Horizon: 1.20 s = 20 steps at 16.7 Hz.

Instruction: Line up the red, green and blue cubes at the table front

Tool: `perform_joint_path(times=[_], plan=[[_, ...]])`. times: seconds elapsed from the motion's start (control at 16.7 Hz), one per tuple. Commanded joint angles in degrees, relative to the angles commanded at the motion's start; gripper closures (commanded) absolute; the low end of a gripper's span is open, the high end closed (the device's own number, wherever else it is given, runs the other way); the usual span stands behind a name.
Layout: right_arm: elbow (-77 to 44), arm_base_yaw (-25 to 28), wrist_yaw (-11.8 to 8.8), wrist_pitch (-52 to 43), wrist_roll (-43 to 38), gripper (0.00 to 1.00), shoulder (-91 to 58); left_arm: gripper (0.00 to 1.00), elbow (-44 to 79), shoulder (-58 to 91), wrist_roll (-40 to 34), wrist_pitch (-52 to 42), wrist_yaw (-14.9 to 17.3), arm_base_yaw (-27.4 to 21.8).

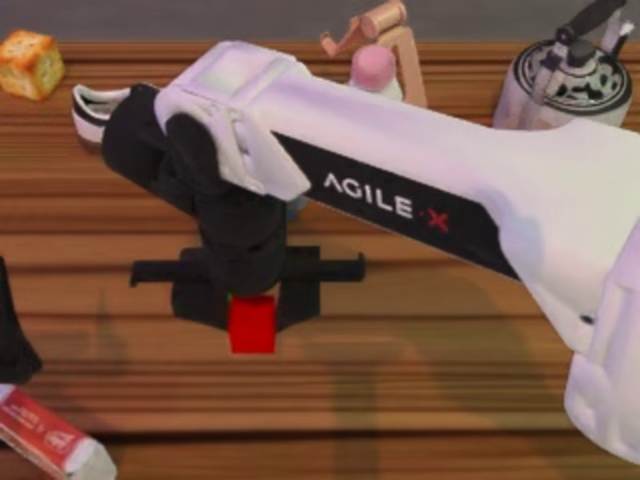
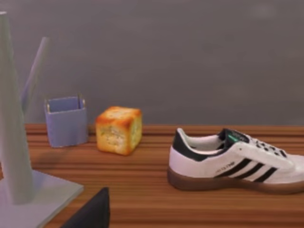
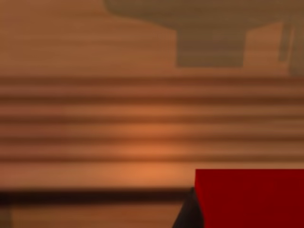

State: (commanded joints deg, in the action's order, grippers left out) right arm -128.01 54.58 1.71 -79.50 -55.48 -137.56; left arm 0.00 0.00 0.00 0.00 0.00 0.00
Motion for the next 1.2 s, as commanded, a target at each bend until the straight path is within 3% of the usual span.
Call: perform_joint_path(times=[0.24, 0.6, 0.84, 1.2], plan=[[2.43, -0.30, -0.07, 2.42, -0.04, 1.00, -0.14, 0.00, 0.00, 0.00, 0.00, 0.00, 0.00, 0.00], [13.27, 0.10, 0.00, 14.44, -0.17, 1.00, -1.05, 0.00, 0.00, 0.00, 0.00, 0.00, 0.00, 0.00], [13.77, 0.19, 0.02, 14.97, -0.20, 1.00, -1.20, 0.00, 0.00, 0.00, 0.00, 0.00, 0.00, 0.00], [13.77, 0.19, 0.02, 14.97, -0.20, 0.55, -1.20, 0.00, 0.00, 0.00, 0.00, 0.00, 0.00, 0.00]])
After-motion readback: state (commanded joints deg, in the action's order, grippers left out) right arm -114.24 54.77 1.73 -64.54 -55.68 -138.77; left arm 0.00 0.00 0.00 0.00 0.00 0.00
